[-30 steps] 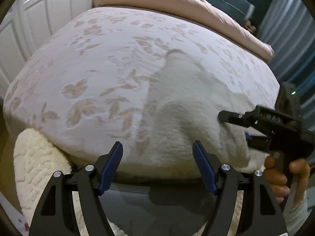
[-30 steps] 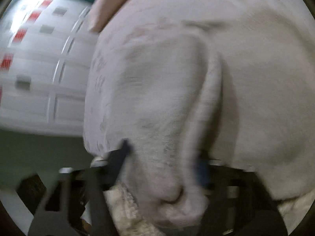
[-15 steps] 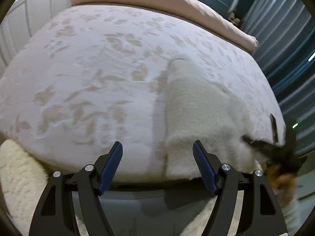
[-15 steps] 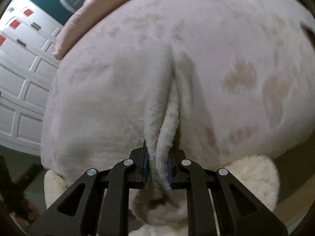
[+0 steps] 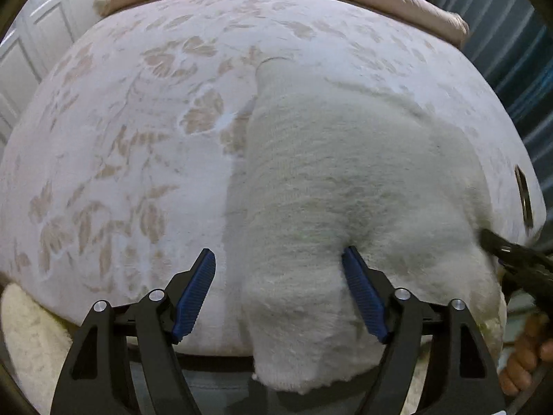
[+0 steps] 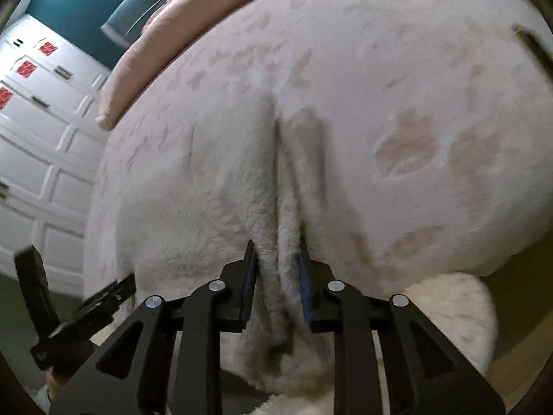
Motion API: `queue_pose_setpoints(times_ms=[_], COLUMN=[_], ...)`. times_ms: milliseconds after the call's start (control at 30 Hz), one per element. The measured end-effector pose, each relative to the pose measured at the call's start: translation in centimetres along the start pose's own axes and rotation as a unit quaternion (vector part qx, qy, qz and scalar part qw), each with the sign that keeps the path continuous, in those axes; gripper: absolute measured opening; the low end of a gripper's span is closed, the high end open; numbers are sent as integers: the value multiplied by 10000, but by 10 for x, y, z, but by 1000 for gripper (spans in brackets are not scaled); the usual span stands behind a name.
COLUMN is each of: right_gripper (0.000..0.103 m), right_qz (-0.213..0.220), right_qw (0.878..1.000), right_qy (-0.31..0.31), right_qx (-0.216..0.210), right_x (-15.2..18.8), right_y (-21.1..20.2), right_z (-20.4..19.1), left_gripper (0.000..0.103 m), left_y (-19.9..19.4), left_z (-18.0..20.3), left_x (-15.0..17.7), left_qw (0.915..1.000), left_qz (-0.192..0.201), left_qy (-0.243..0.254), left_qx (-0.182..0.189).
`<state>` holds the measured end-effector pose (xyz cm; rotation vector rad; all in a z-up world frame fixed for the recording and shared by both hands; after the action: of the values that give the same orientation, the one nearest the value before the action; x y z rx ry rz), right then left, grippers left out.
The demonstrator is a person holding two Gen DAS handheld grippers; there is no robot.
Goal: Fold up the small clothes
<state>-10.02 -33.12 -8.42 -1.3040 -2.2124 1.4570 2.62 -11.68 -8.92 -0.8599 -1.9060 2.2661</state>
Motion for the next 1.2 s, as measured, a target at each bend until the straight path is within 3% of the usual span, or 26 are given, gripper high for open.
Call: queue_pose_setpoints(times_ms=[100, 200, 333, 400, 467, 567, 667, 767, 833, 900, 933, 1200], right_gripper=[22, 22, 22, 22, 22, 22, 22, 22, 22, 22, 22, 25], right_qz=[502, 618, 295, -374, -1171, -1008, -721, -378, -725, -1497, -1655, -1463], right_qw=[9978, 9964, 9925, 9896, 9809, 9710, 9789, 9786, 9738, 9653, 9626, 9673], right_qy=[-215, -576, -1118, -1348, -1552, -2156, -1895, -1954, -2091, -2114, -2116, -1945], right_qx=[378, -54, -393, -325, 1, 204, -239, -521, -528, -333, -347, -713], right_x=[-2, 4, 20, 43, 72, 78, 56, 44, 59, 86, 97, 79], right_y=[-32, -50, -24, 17, 67, 56, 21, 6, 24, 69, 81, 53], right_z=[-12, -42, -92, -100, -96, -115, -135, -158, -161, -154, -149, -163], left_gripper=[79, 78, 76, 76, 76, 74, 74, 74, 74, 74, 74, 74], left_y=[-4, -21, -40, -41, -41, -44, -47, -47, -49, -50, -50, -46], left_z=[-5, -7, -16, -20, -25, -36, -43, -49, -54, -61, -64, -77], left_x=[2, 4, 16, 24, 32, 39, 41, 42, 43, 45, 46, 53], left_qw=[10000, 9999, 9998, 9999, 9998, 9993, 9990, 9983, 9977, 9967, 9962, 9948], left_qz=[31, 128, 159, 52, -9, -56, -18, -20, -27, -20, -27, -134], left_qy=[24, -17, -108, -140, -186, -304, -348, -357, -362, -360, -386, -616], left_qx=[-36, -29, -30, -45, -102, -192, -290, -454, -579, -729, -785, -800])
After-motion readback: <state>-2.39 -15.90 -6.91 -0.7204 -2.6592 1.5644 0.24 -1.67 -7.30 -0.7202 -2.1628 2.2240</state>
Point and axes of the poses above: each gripper's, at about its wrist camera, not at the fingertips, and y roughly the way its jaws point, z to its right, x to its underside, the point moved 5 cm from there along y, roughly the way its jaws point, and after that the axes turned 6 degrees about y, right-handed, at the moved point
